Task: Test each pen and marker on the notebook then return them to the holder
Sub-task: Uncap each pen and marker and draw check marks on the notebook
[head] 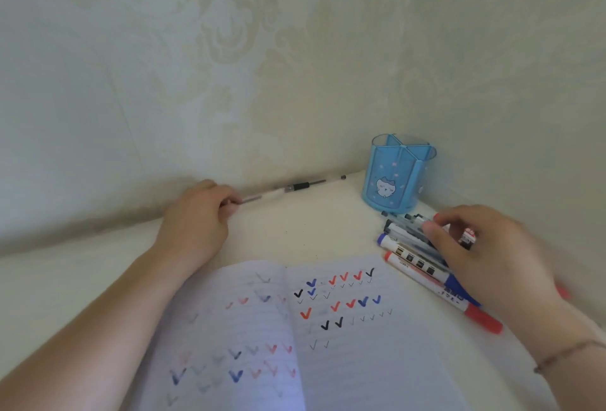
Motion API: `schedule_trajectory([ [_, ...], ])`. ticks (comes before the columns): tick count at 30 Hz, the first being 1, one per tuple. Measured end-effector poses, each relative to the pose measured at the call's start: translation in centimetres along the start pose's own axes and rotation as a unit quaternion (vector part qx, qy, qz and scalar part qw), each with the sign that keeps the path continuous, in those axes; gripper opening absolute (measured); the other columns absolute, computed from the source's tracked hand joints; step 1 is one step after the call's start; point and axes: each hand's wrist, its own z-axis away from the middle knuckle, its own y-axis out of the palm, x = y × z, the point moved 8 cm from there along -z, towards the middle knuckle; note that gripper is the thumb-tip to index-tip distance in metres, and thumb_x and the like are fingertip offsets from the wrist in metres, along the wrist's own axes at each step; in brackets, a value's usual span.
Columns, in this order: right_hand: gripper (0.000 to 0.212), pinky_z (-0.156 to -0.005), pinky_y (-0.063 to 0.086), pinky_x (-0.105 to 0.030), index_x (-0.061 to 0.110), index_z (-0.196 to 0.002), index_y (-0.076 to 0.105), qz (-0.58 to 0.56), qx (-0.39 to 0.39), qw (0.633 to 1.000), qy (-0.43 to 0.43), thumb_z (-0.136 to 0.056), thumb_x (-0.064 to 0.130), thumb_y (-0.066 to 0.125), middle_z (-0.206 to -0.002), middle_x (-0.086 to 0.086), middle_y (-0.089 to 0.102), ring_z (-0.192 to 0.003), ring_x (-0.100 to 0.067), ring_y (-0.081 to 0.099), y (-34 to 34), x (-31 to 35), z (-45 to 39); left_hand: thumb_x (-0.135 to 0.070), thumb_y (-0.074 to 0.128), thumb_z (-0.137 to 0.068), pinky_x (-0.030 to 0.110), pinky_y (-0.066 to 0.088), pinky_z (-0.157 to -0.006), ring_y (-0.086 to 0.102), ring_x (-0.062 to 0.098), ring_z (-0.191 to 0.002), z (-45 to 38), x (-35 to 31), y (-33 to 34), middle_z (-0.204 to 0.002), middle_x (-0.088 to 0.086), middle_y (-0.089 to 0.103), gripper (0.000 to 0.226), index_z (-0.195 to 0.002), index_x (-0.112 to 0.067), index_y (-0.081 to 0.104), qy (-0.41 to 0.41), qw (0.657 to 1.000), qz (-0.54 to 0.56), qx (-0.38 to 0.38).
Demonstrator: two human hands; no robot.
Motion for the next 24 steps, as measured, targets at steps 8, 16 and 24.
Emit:
schedule_trajectory([
  [8, 0.049, -0.063, 0.045, -0.026, 0.039, -0.102, 0.059, -0.245, 0.115, 0.938, -0.218, -0.072, 0.078, 0.054, -0.076, 0.014, 0.06, -0.071, -0.013, 0.054, 2.6, 7.4, 4.2, -0.033, 0.044, -0.1, 0.008, 0.039, -0.07, 0.052, -0.001, -0.076, 6.3, -13.9, -2.7, -0.087, -0.016, 0.056, 0.02, -0.105, -0.022, 0.059, 0.314, 0.914, 0.222, 0.127],
  [16, 0.042, -0.049, 0.025, -0.012, 0.027, -0.062, 0.043, -0.306, 0.136, 0.898, -0.285, -0.097, 0.05, 0.04, -0.055, 0.009, 0.038, -0.05, -0.006, 0.037, 2.3, 9.5, 5.8, -0.04, 0.034, -0.102, 0.007, 0.031, -0.06, 0.042, -0.003, -0.063, 8.3, -15.2, -0.7, -0.071, -0.016, 0.047, 0.026, -0.096, -0.025, 0.055, 0.358, 0.894, 0.187, 0.195],
  [24, 0.056, -0.047, 0.029, -0.022, 0.005, -0.058, 0.047, -0.302, 0.154, 0.892, -0.3, -0.1, 0.04, 0.037, -0.053, -0.001, 0.038, -0.049, -0.015, 0.038, 2.5, 9.9, 6.2, -0.043, 0.034, -0.101, 0.017, 0.035, -0.054, 0.045, 0.008, -0.056, 8.5, -15.2, -0.1, -0.066, -0.014, 0.049, 0.024, -0.103, -0.034, 0.057, 0.339, 0.881, 0.209, 0.255],
])
